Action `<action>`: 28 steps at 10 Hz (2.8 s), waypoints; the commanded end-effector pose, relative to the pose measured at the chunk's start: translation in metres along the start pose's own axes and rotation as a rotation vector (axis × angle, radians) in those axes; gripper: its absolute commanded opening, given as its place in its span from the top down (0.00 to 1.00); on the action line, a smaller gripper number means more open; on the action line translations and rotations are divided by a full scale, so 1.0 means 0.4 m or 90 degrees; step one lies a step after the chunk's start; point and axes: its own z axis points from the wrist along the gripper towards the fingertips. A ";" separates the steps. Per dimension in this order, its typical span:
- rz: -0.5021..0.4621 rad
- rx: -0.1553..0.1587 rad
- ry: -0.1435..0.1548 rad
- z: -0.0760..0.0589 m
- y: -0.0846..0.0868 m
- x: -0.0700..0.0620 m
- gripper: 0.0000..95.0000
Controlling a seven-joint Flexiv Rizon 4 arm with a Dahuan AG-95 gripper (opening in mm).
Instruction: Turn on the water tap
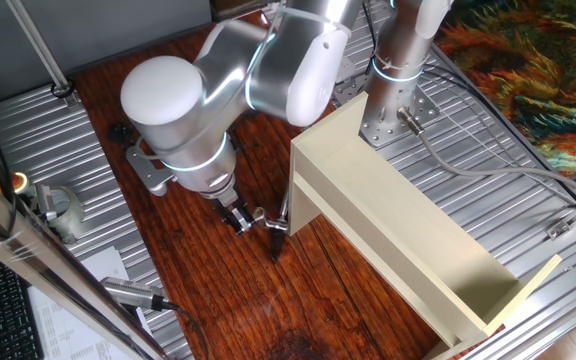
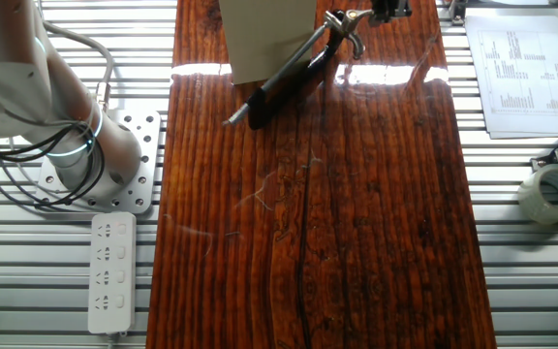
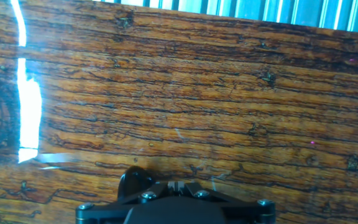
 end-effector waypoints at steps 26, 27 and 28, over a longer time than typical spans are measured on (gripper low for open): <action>-0.014 0.007 0.001 -0.021 0.025 0.011 1.00; -0.014 0.006 0.001 -0.021 0.026 0.011 1.00; -0.013 0.004 0.002 -0.020 0.029 0.011 1.00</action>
